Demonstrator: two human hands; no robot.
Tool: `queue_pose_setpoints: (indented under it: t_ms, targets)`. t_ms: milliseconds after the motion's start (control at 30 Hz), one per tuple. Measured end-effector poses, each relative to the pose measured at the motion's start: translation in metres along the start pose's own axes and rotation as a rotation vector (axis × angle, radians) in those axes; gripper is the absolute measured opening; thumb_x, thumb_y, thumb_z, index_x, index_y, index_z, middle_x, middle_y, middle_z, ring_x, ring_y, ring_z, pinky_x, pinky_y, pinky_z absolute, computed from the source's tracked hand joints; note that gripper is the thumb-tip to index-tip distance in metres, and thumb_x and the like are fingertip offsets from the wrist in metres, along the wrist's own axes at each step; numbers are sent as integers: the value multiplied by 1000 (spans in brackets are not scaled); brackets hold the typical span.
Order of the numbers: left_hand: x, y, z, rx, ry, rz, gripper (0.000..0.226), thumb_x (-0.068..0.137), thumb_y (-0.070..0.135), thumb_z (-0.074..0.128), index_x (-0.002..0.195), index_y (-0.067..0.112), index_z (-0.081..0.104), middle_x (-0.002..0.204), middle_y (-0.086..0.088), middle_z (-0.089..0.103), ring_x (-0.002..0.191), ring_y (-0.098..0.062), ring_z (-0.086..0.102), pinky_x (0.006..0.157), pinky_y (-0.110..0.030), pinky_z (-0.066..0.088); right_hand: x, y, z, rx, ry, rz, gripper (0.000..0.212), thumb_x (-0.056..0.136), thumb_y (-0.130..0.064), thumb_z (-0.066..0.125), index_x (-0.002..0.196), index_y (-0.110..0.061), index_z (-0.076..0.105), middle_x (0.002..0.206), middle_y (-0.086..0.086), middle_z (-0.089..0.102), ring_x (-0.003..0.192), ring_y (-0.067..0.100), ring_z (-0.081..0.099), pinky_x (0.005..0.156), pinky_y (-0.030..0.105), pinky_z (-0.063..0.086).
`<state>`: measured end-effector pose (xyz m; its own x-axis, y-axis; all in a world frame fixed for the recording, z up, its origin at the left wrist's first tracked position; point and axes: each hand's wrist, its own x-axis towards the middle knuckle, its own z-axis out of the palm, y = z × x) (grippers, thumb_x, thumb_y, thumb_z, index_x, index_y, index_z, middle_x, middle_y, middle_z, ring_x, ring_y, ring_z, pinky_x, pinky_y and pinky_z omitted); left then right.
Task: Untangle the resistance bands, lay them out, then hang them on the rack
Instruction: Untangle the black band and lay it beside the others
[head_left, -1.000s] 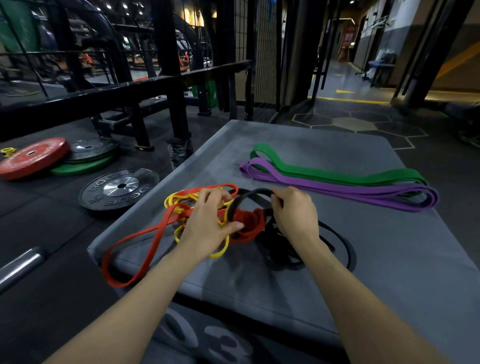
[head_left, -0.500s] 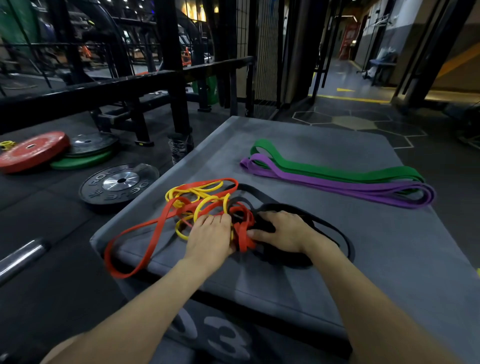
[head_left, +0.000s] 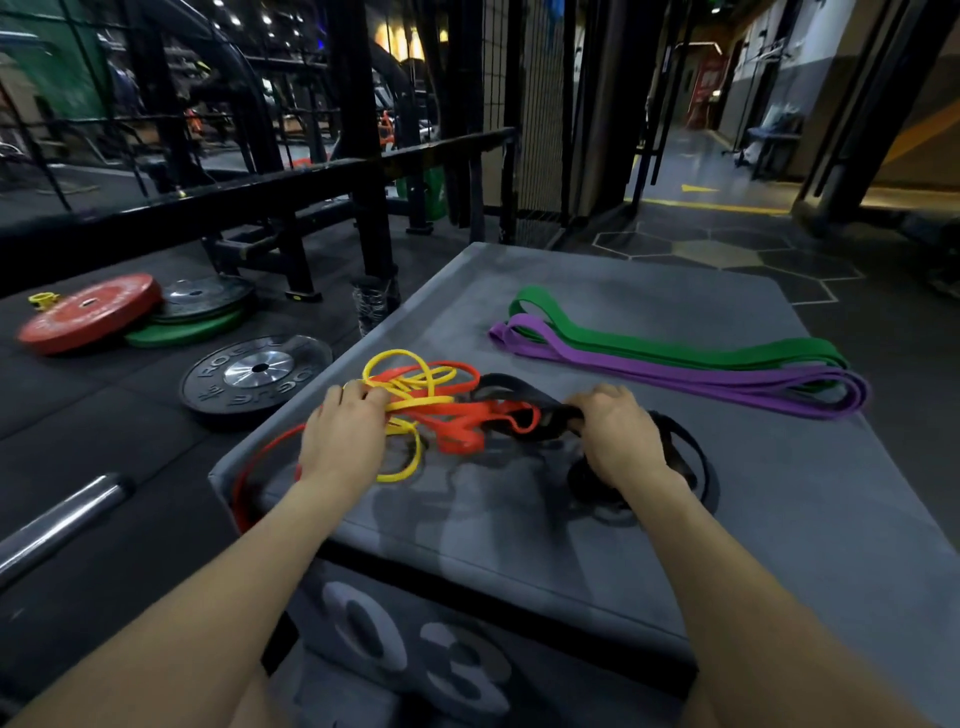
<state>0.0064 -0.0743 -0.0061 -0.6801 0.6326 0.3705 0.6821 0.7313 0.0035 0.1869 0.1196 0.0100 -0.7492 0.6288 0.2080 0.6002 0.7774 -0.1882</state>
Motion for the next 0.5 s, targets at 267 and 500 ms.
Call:
queue_pose_setpoints:
  t_ms: [267,500]
  targets:
    - [2,-16,5,-5,-106,-183,29,93,8,36,117,10,52,119,-14,50,115,-33,42,87,-43,44,-4,35,-13,-88,156,225,32,90,1,39,115,-3,59,116,18,52,113,35,42,84,40,42]
    - [-7,16,3,-273,-395,-157,66,80,22,62,138,18,30,138,-13,25,130,-36,26,109,-40,23,-6,16,-4,-118,127,194,27,90,-2,40,113,-5,55,120,14,50,115,33,42,87,39,41]
